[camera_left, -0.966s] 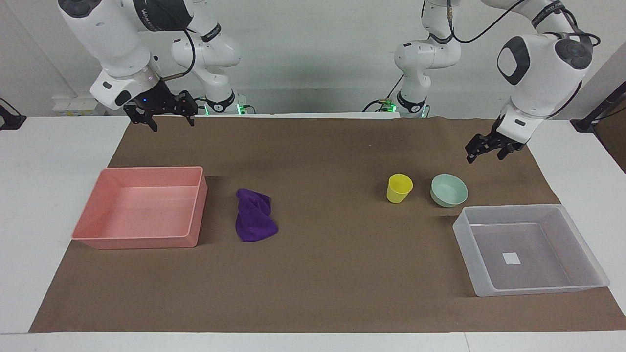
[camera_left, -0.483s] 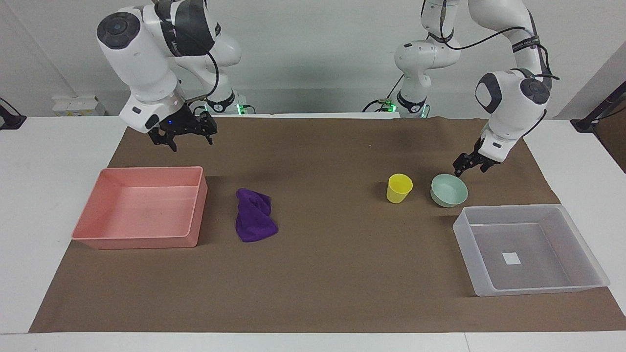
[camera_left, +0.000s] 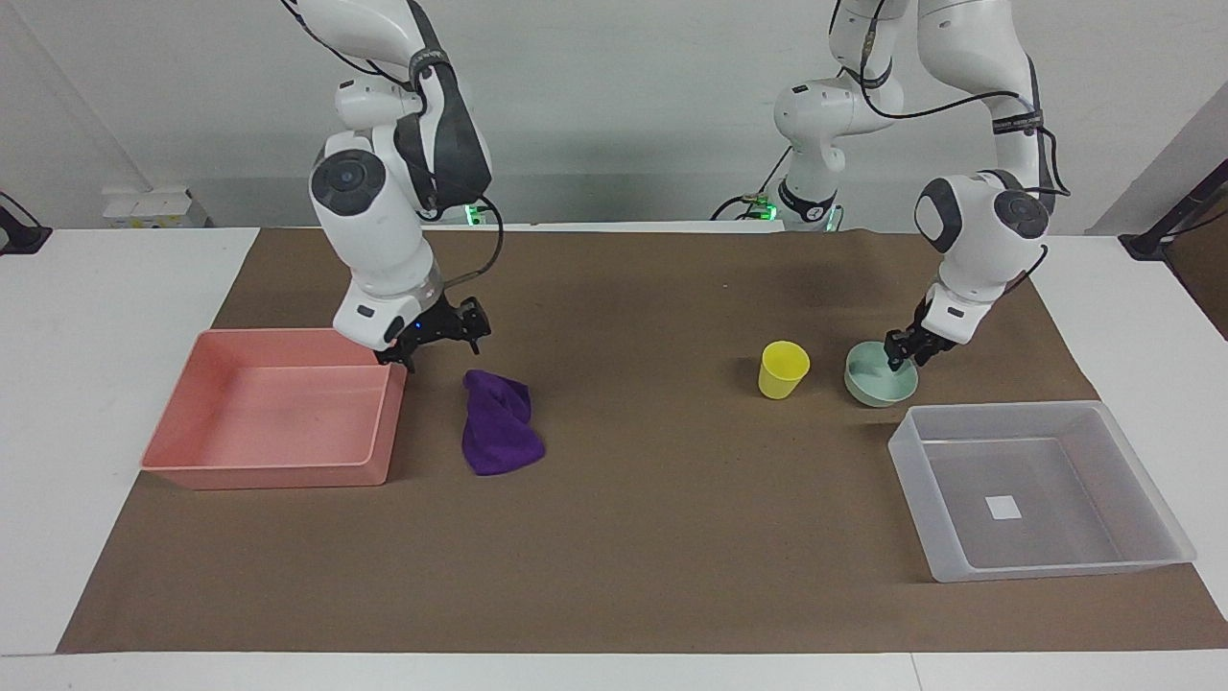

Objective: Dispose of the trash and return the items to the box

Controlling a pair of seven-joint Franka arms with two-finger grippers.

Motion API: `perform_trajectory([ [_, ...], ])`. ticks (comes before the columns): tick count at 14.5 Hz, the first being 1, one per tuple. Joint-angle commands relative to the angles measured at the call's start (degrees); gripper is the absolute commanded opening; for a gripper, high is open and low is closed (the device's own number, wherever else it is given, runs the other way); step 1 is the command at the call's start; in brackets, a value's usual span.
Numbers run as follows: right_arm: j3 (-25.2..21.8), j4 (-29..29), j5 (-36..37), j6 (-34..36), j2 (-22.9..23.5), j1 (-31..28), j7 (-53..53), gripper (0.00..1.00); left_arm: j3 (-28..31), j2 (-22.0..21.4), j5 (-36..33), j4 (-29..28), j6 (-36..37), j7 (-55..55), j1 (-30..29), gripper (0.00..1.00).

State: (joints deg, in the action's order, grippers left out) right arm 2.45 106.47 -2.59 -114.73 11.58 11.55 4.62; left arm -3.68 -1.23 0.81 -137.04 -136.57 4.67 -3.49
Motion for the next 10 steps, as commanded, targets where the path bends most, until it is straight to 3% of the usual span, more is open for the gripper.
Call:
perform_trajectory([
  [1,0.2,1.2,-0.8,-4.5,3.1,1.3,-0.7,0.98,-0.2,-0.3,0.5,3.0,5.0,0.3,-0.2,0.00],
  [3,0.1,1.9,-0.8,-8.9,6.0,2.1,-0.6,0.89,-0.3,-1.5,0.7,5.6,11.2,0.5,0.4,0.00],
  [7,0.1,4.0,-0.8,-10.7,6.4,2.0,-0.8,0.27,-0.3,-3.9,2.8,12.7,21.8,0.6,0.3,0.00],
  [9,0.1,3.6,-0.8,-10.1,6.4,1.5,-0.9,0.03,-0.3,-4.0,3.0,15.8,25.3,0.5,0.2,0.00],
  [10,0.1,3.1,-0.8,-9.4,6.2,1.5,-1.3,0.00,-0.3,-4.0,3.1,17.6,26.0,0.6,0.2,0.00],
])
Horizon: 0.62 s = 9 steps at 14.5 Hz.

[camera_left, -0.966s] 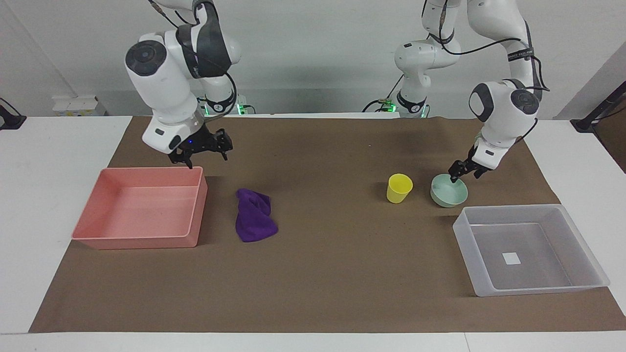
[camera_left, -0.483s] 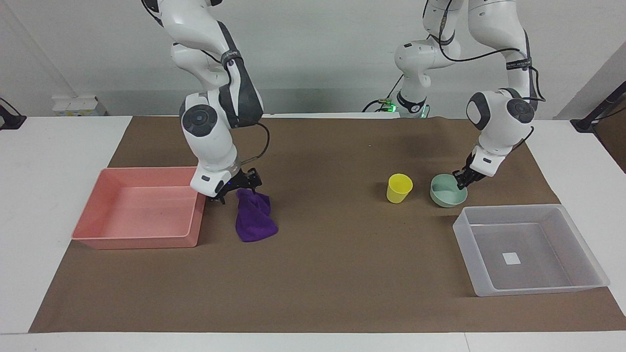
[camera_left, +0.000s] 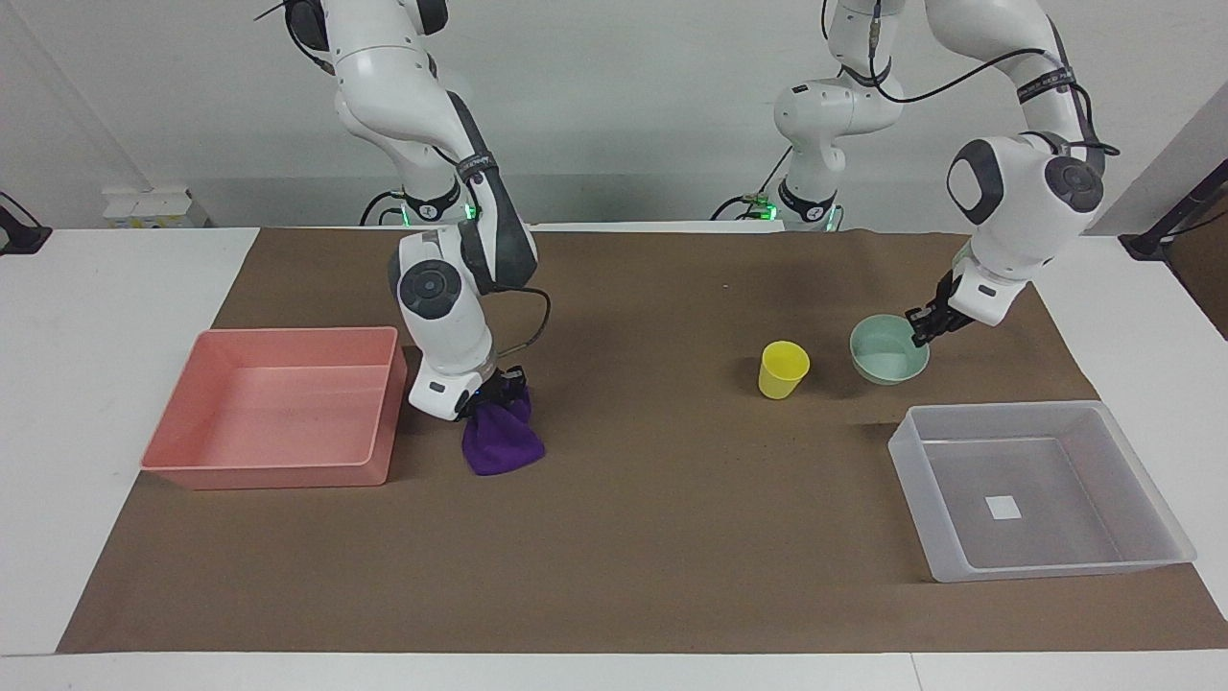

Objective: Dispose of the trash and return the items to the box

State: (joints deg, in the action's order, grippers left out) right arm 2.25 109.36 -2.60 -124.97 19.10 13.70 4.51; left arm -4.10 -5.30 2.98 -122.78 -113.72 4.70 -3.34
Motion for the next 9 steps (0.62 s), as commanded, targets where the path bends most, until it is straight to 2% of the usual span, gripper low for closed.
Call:
perform_trajectory([
  [1,0.2,-0.8,-0.7,2.3,-2.0,-0.7,-2.3,0.00,0.2,0.6,1.7,6.9,4.6,0.7,-0.3,0.00],
  [3,0.0,-3.8,-0.4,7.6,-4.4,-1.0,-3.3,0.00,0.7,4.5,4.1,14.0,3.9,2.1,-0.6,0.00],
  [5,-0.1,-5.5,0.1,11.1,-7.4,-1.5,-3.3,0.00,0.8,9.4,4.1,15.8,-5.4,3.8,-0.8,0.00],
  [6,-0.2,-6.0,0.2,13.2,-9.3,-1.6,-3.3,0.00,1.4,14.0,4.1,20.4,-7.4,3.6,-1.3,0.00],
  [8,-0.6,-7.8,0.3,18.1,-12.6,-3.9,-2.8,0.00,1.6,25.1,4.1,34.9,-7.6,3.7,-3.9,0.00],
  [9,-0.4,-8.2,0.3,19.9,-14.2,-6.2,-2.5,0.00,1.8,28.1,4.0,36.2,-8.3,4.0,-3.9,0.00],
])
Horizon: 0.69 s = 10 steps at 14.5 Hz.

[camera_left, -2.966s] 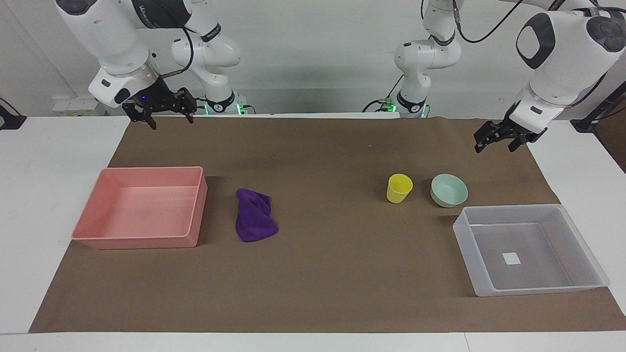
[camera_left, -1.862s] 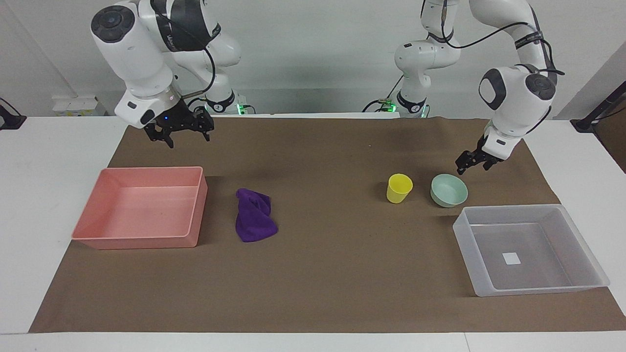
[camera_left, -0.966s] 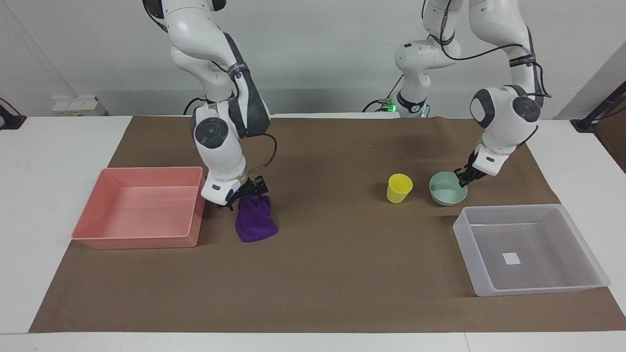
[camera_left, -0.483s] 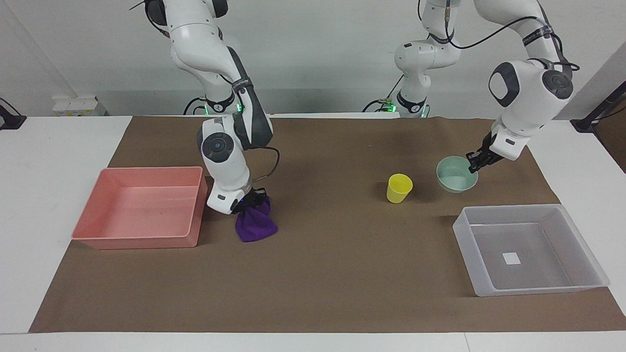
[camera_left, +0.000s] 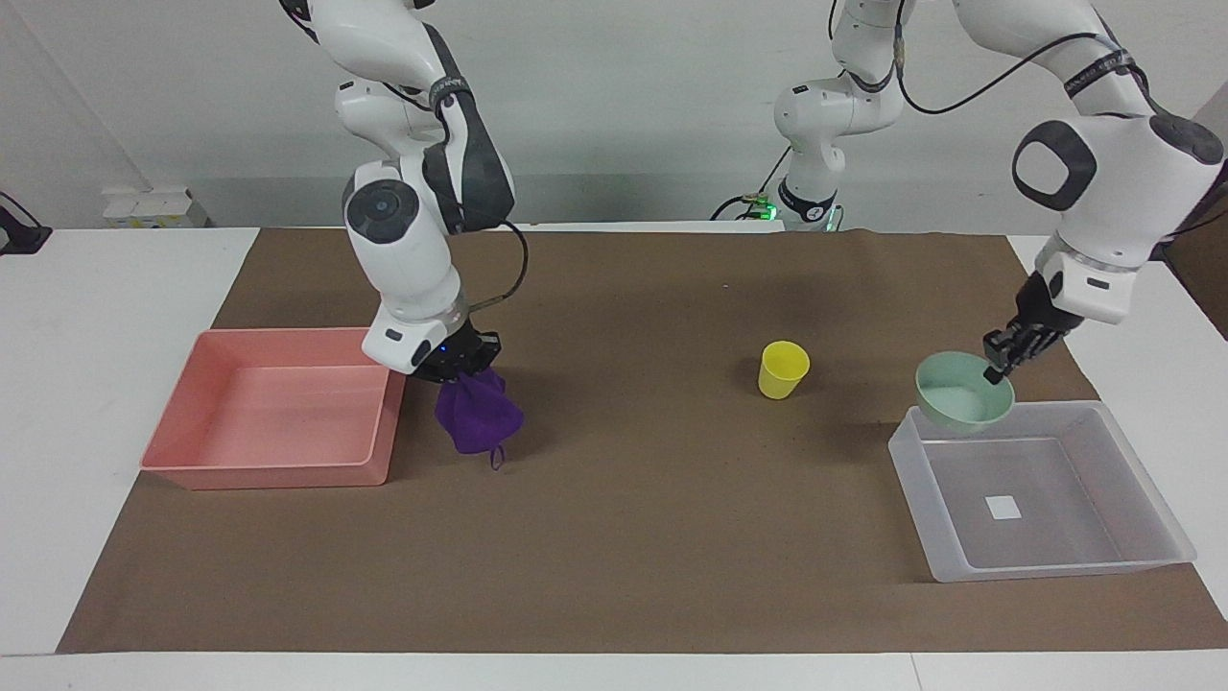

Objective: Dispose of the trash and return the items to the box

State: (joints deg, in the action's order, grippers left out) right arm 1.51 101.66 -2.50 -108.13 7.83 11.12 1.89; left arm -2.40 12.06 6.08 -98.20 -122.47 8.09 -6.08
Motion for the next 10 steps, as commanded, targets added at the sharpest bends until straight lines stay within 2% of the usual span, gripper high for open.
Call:
perform_trajectory([
  [1,0.2,-0.5,0.2,4.3,-4.2,-5.1,0.8,0.00,1.0,12.4,0.6,11.5,-2.6,0.6,-1.3,0.00],
  [3,0.1,-0.8,0.5,6.5,-6.2,-7.9,4.7,0.00,1.8,15.6,0.6,8.4,-8.3,0.7,-1.7,0.00],
  [5,0.1,-0.2,0.4,7.3,-6.8,-12.5,10.6,0.00,2.5,18.0,0.5,8.1,-8.7,1.0,-1.8,0.00],
  [7,0.2,3.5,0.4,6.2,-8.0,-16.0,12.2,0.00,2.6,18.2,0.5,7.3,-8.3,0.7,-2.1,0.01],
  [8,0.1,5.3,0.4,5.4,-8.3,-16.7,12.2,0.00,2.6,18.1,0.4,6.7,-8.4,0.7,-1.9,0.25],
  [9,0.2,7.0,0.5,3.5,-8.2,-18.0,12.3,0.00,2.6,17.7,0.5,5.9,-9.1,1.3,-1.3,0.98],
  [10,0.1,9.5,0.5,0.9,-8.1,-18.5,12.3,0.00,2.6,16.9,0.6,5.0,-9.2,2.4,-1.1,1.00],
])
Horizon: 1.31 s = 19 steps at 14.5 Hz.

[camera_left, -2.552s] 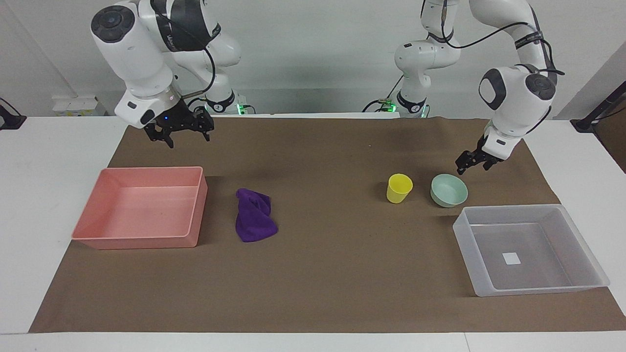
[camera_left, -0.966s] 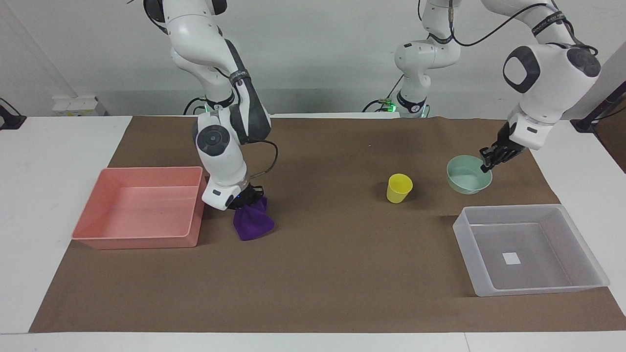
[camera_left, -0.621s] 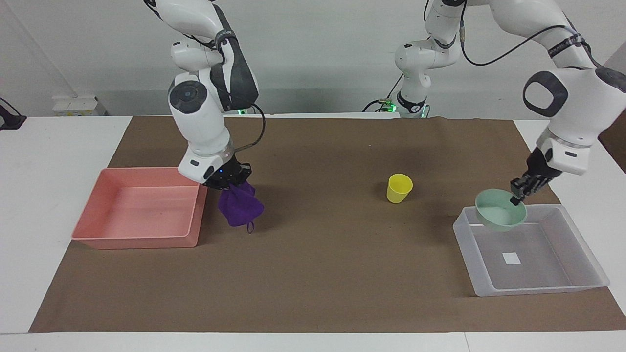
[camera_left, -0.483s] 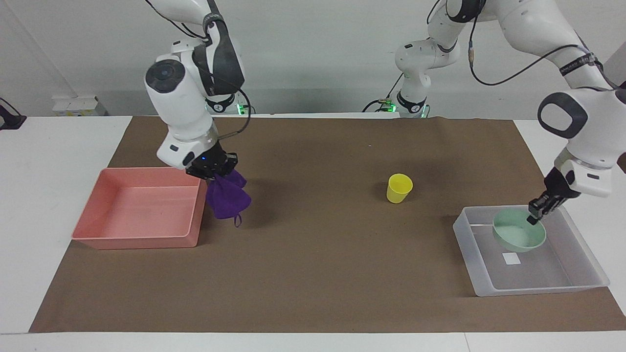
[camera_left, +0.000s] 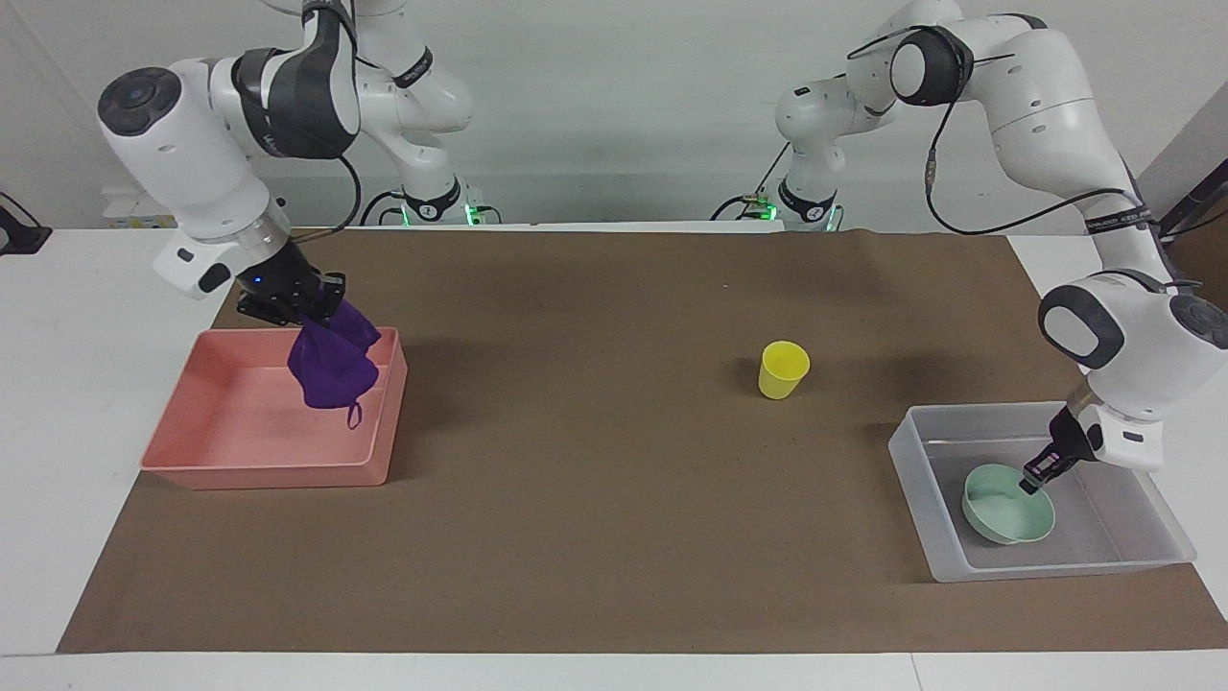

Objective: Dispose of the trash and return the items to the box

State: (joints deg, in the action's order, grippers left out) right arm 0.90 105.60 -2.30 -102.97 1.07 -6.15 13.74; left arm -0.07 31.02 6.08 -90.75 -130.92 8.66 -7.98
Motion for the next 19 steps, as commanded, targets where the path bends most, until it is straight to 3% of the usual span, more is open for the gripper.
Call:
perform_trajectory([
  [1,0.7,7.8,0.3,-7.0,-1.0,-1.8,0.5,0.00,0.2,-4.4,0.5,-2.7,0.4,2.9,0.6,1.00],
  [4,0.7,10.9,0.3,-12.0,1.8,-2.5,0.6,0.00,0.2,-11.7,0.5,-3.6,8.9,3.0,2.4,1.00],
  [6,0.7,11.5,0.8,-14.8,3.9,-2.5,0.6,0.10,0.2,-17.4,0.4,-5.2,17.5,3.0,6.3,1.00],
  [9,0.8,11.2,1.0,-14.9,4.4,-1.4,0.4,0.57,0.2,-25.7,0.3,-14.1,25.3,3.4,14.1,1.00],
  [12,1.6,9.4,1.0,-14.2,4.3,-0.9,0.2,0.83,0.2,-32.9,0.2,-28.4,19.0,8.1,22.7,1.00],
  [14,1.7,8.2,0.9,-12.1,3.3,1.7,-0.1,0.90,0.0,-36.6,0.2,-37.6,10.2,10.9,25.7,1.00],
  [15,1.8,8.0,0.7,-11.6,2.4,2.5,-0.6,0.98,0.0,-37.2,0.2,-40.7,7.0,11.2,26.4,1.00],
  [16,1.8,8.0,0.6,-11.4,1.7,3.2,-0.7,0.99,0.0,-36.9,0.2,-42.6,4.0,11.4,27.2,0.99],
  [17,1.8,7.9,0.5,-10.4,1.4,3.8,-0.7,0.99,0.0,-36.4,0.2,-44.6,0.4,11.6,27.7,0.76],
  [18,1.8,7.4,0.6,-8.6,1.0,4.0,-0.7,0.99,0.0,-36.1,0.2,-46.7,-3.2,11.5,27.8,0.11],
  [19,1.9,5.8,0.6,-6.6,0.8,4.0,-0.7,0.99,0.0,-36.0,0.2,-47.2,-4.8,11.5,27.7,0.01],
])
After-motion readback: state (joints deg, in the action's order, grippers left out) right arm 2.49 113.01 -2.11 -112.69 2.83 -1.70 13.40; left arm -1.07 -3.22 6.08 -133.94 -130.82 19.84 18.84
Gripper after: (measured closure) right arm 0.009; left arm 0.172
